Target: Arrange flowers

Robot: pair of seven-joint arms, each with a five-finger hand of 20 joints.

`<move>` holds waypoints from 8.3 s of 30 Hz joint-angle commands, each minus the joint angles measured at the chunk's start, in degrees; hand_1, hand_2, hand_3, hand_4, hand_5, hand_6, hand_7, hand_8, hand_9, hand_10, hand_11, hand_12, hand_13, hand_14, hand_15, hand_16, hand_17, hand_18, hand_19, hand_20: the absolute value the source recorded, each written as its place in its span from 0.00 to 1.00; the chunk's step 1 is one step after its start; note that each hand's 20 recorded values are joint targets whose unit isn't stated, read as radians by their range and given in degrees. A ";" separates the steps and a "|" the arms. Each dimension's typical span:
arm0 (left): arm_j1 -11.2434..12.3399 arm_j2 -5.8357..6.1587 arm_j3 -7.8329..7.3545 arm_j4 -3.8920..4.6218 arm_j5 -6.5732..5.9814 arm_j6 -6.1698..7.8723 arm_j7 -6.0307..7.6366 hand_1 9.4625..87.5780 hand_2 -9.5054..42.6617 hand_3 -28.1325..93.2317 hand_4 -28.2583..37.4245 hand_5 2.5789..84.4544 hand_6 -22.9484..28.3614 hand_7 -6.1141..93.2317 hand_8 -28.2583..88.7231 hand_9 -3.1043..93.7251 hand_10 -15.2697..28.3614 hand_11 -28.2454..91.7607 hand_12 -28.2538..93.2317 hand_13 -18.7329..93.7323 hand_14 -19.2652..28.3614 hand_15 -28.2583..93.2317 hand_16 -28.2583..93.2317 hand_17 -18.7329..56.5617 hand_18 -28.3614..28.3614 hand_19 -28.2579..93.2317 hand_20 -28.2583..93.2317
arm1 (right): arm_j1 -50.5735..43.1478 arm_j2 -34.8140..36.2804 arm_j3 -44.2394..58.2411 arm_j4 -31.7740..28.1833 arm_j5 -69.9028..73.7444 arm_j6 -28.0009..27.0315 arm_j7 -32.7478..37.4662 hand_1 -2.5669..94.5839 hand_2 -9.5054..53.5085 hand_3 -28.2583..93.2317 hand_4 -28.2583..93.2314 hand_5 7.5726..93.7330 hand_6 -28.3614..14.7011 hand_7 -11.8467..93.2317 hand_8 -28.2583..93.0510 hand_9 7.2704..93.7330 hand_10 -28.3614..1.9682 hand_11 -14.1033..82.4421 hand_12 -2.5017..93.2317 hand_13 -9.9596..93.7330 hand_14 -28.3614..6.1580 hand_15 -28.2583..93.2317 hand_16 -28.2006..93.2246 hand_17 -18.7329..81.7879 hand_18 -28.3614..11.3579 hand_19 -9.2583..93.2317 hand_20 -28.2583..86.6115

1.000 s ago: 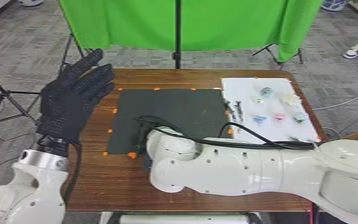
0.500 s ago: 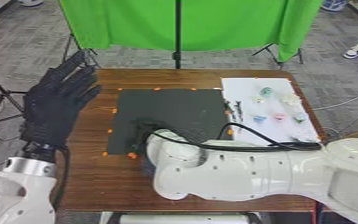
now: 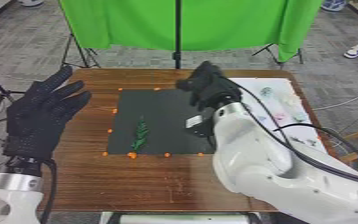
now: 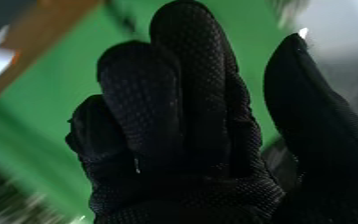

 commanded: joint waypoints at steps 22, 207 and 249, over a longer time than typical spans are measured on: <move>6.06 -0.66 -1.02 -0.72 -1.32 2.79 2.93 0.14 0.35 0.85 0.00 0.40 0.62 0.21 0.15 0.35 0.83 0.45 0.32 0.37 1.00 0.68 0.14 0.12 0.92 0.71 0.32 | -71.77 11.07 63.14 -6.92 -12.18 -16.25 11.42 0.41 0.06 0.79 0.06 0.63 0.49 0.21 0.15 0.85 0.35 0.37 0.19 0.86 0.46 0.70 0.35 0.68 0.15 1.00 0.41; -4.72 -0.80 3.12 2.18 -0.15 -1.62 -1.85 0.15 0.36 0.85 0.01 0.41 0.63 0.20 0.17 0.35 0.86 0.42 0.34 0.36 1.00 0.64 0.16 0.11 0.93 0.70 0.34 | 5.57 -10.93 -17.51 20.17 0.10 -26.52 4.19 0.37 0.15 0.81 0.06 0.77 0.57 0.24 0.15 0.94 0.48 0.48 0.23 0.89 0.55 0.78 0.38 0.69 0.14 1.00 0.61; -3.53 -2.00 3.63 2.02 -0.36 -0.36 -2.62 0.14 0.37 0.86 0.00 0.40 0.62 0.20 0.17 0.34 0.83 0.40 0.35 0.33 1.00 0.62 0.19 0.10 0.90 0.69 0.35 | 6.88 -9.28 -19.33 13.36 -5.09 -23.39 -2.72 0.36 0.18 0.82 0.06 0.83 0.59 0.24 0.15 0.96 0.46 0.46 0.24 0.90 0.53 0.77 0.38 0.69 0.12 1.00 0.61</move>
